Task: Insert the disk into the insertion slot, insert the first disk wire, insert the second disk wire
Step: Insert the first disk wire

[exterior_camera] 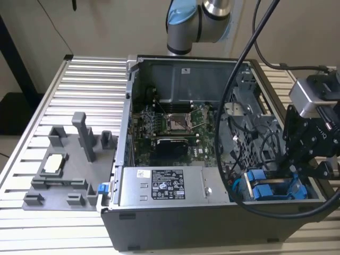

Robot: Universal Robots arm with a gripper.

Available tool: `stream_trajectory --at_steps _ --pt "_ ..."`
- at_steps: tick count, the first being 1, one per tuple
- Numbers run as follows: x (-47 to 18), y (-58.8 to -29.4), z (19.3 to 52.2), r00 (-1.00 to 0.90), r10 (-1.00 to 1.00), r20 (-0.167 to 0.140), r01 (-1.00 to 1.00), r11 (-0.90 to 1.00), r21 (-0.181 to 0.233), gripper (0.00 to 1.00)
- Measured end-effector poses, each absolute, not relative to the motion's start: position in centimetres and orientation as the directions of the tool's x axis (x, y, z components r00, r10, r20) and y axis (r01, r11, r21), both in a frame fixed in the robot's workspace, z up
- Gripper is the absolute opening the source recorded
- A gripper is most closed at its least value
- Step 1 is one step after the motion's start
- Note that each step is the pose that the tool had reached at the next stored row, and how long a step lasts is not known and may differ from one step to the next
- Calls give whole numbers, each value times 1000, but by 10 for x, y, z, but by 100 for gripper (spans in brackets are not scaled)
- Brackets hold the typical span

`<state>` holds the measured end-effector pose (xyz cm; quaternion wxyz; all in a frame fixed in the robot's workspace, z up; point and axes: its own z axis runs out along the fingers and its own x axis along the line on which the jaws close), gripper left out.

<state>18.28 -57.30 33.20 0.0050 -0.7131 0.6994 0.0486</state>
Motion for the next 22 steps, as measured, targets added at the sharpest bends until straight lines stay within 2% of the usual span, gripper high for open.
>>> stream_trajectory --at_steps 5,6,9,22 --pt "183 -573 331 17 -997 -78 -998 -22 61 20" --pt "183 -573 331 17 -997 -77 -998 -22 61 27" --pt "183 -573 334 17 -997 -77 -998 -22 61 27" --pt "183 -573 392 17 -997 -76 -998 -22 61 27"
